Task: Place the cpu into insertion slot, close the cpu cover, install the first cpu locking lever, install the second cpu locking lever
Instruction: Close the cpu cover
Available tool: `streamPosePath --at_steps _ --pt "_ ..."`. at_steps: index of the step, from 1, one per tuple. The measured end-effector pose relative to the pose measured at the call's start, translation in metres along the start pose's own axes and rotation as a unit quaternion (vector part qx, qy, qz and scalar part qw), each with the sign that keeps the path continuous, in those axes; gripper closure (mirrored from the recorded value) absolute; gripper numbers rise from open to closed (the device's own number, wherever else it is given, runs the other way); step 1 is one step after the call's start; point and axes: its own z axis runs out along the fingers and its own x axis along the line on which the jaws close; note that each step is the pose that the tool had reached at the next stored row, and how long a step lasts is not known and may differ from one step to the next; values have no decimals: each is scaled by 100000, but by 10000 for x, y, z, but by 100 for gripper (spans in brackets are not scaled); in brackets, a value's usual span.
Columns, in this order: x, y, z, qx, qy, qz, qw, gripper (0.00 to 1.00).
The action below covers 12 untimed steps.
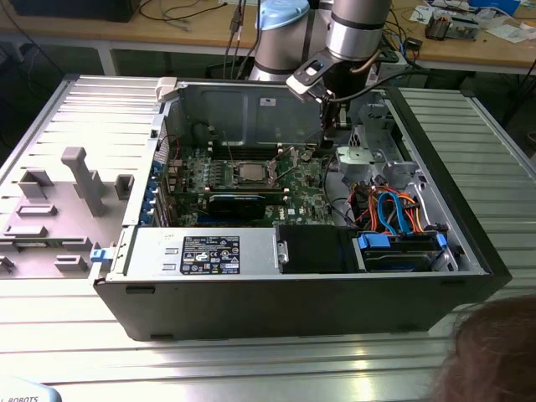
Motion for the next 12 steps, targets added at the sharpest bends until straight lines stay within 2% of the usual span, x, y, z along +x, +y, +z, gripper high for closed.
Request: streamPosePath --at_steps 12 --pt "0 32 11 0 4 1 100000 89"
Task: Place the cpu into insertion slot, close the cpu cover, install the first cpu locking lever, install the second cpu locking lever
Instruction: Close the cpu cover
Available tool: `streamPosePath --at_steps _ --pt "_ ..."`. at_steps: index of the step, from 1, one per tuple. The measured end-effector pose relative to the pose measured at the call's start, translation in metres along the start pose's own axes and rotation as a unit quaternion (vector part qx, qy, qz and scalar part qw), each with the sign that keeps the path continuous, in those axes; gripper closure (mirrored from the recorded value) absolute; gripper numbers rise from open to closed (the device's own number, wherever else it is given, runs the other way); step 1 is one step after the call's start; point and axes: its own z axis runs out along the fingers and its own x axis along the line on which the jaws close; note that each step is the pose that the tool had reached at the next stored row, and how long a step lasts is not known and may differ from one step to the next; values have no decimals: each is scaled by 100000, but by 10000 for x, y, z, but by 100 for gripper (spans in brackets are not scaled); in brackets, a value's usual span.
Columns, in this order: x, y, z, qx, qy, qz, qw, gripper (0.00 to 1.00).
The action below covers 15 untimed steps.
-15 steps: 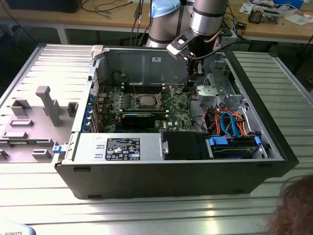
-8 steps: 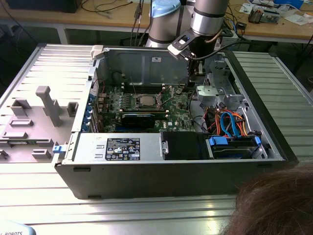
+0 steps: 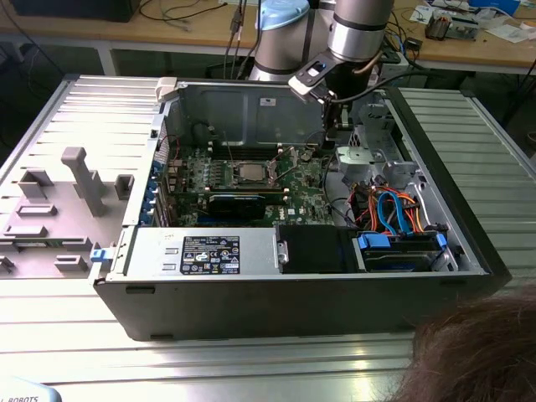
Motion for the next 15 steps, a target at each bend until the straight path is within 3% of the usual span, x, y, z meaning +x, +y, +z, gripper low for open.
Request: streamPosePath --at_steps 11,12,15 --pt "3 53 15 -3 -37 1 100000 89" --pt "3 38 24 2 -51 1 100000 89" --pt "4 -108 44 -25 -49 -4 100000 89"
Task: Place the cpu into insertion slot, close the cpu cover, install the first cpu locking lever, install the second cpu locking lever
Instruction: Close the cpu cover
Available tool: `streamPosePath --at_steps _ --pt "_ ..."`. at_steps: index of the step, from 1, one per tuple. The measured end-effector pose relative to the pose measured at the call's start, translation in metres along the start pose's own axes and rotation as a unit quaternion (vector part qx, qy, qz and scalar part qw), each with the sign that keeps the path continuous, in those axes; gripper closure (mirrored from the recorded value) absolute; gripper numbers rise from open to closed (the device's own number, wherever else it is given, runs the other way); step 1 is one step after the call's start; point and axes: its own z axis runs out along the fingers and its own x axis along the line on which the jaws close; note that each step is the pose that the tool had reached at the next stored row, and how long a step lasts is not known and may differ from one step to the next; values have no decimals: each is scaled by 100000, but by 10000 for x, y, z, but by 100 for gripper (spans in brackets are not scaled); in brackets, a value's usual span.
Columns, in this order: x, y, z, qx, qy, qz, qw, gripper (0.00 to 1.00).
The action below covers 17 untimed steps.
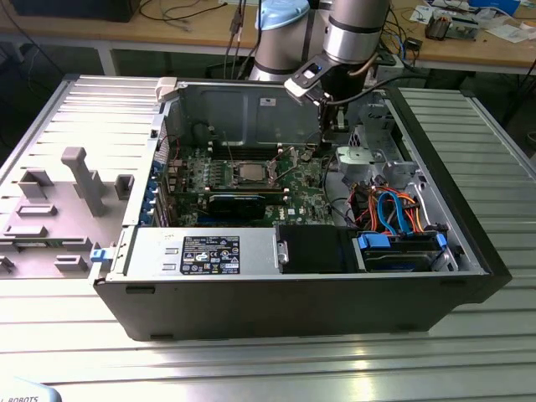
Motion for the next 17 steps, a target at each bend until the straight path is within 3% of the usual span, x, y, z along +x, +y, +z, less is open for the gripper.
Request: streamPosePath --at_steps 4,7,10,13,17 --pt "3 -48 92 -3 3 1 100000 89" --pt "5 -163 174 1 -3 -2 100000 89" --pt "7 -229 228 -5 5 5 100000 89" --pt "7 -356 238 -27 -10 0 100000 89" --pt "8 -440 239 -77 -2 8 100000 89"
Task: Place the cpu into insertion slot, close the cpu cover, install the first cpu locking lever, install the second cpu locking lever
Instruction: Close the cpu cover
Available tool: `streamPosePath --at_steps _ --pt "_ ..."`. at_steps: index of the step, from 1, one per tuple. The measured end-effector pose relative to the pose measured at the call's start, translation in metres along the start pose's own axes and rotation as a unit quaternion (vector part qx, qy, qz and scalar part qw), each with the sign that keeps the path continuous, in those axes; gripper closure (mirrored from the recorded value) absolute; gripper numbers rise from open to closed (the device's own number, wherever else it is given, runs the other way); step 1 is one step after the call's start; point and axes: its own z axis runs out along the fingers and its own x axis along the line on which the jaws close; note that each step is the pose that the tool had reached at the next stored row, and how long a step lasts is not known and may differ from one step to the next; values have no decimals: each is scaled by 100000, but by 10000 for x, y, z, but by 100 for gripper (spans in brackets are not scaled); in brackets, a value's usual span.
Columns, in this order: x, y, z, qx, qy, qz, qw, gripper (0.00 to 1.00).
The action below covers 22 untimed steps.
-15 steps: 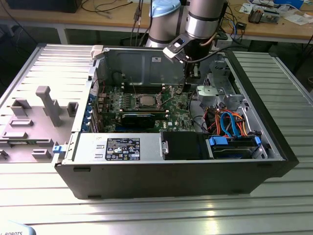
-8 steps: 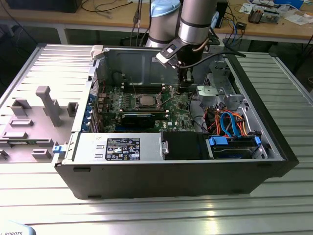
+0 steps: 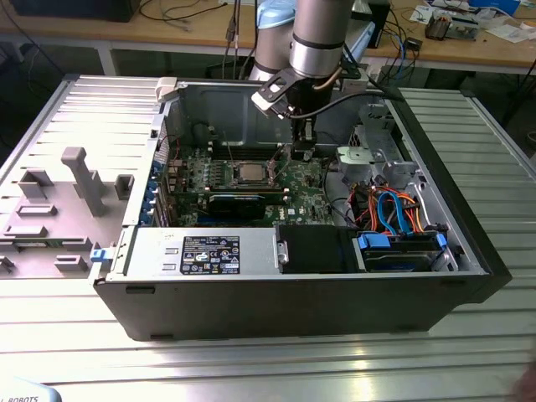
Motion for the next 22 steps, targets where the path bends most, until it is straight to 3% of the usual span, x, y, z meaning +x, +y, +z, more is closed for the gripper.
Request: streamPosePath --at_steps 5,11,22 --pt "1 -61 0 -50 -1 3 100000 89" --pt "1 -69 0 -50 0 6 100000 89" --pt "2 -268 8 -51 1 2 100000 89"
